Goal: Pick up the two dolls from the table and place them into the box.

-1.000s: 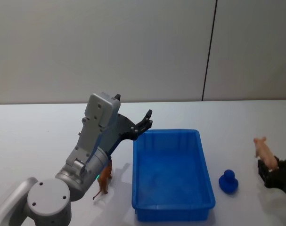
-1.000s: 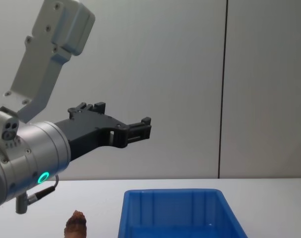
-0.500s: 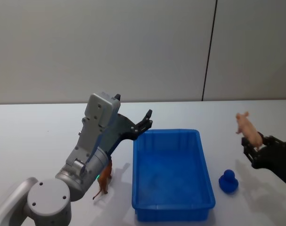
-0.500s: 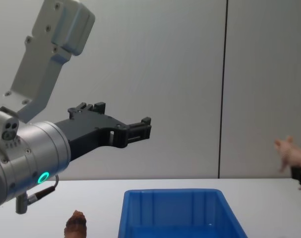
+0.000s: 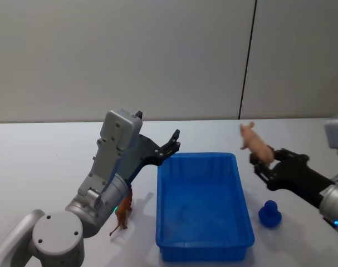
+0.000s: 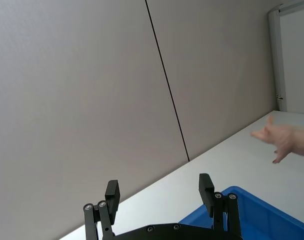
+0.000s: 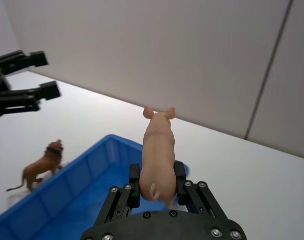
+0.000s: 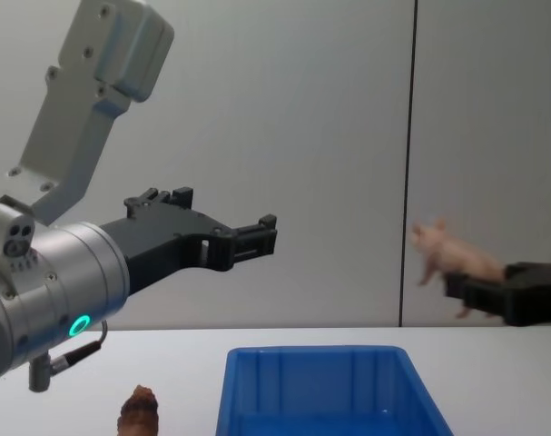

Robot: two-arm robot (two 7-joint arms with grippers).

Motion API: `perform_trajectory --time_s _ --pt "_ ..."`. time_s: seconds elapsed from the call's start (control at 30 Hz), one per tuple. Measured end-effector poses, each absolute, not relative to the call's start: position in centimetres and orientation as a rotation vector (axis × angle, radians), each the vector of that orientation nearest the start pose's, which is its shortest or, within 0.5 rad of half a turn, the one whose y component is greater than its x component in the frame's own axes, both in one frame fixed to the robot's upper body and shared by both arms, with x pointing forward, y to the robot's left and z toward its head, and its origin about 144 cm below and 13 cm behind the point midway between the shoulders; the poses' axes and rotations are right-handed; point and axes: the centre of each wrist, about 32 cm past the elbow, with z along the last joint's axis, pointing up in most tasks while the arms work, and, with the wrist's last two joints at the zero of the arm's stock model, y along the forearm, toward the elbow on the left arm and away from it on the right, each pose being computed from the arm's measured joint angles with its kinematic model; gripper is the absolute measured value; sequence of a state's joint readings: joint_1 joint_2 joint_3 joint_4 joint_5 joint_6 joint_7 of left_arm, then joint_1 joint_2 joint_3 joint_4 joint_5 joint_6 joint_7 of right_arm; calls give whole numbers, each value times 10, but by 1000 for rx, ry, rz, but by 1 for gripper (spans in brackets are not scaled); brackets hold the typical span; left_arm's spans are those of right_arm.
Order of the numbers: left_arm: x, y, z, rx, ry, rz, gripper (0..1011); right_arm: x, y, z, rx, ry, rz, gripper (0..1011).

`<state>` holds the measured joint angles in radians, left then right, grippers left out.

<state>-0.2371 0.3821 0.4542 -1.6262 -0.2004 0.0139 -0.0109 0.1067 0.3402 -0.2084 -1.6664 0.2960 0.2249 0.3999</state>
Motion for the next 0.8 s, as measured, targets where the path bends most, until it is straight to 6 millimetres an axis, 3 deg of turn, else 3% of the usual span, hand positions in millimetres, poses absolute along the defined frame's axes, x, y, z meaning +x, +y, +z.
perform_trajectory --time_s 0.43,0.8 --pt "492 198 1204 61 -267 1124 1001 498 -226 1191 -136 95 -812 379" --pt "492 198 1204 61 -268 1124 1001 507 -217 1179 -174 136 -791 700"
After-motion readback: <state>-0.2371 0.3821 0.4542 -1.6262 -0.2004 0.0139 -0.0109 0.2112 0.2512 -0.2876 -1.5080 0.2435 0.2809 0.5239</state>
